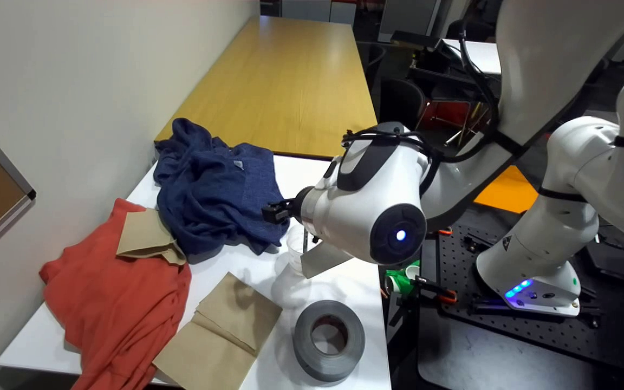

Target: Pick up the pen from the table and put it in the cup.

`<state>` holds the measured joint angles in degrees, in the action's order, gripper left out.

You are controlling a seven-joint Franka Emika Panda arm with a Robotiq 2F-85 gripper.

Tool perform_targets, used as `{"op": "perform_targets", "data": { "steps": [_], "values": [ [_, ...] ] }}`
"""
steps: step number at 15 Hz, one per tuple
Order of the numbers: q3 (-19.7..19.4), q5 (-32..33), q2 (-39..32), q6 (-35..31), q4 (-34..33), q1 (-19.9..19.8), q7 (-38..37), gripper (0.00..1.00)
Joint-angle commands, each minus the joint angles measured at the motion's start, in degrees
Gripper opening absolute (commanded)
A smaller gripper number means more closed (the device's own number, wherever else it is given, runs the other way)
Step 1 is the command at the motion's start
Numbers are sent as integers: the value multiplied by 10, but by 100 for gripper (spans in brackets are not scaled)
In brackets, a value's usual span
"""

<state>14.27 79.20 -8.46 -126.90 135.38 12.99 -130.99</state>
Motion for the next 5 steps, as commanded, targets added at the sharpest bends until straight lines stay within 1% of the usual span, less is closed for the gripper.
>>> {"op": "perform_targets", "data": {
  "steps": [1, 5],
  "values": [
    [-4, -4, 7, 0, 0, 2, 1, 100],
    [-7, -6, 19, 0, 3, 0, 2, 100]
  ]
}}
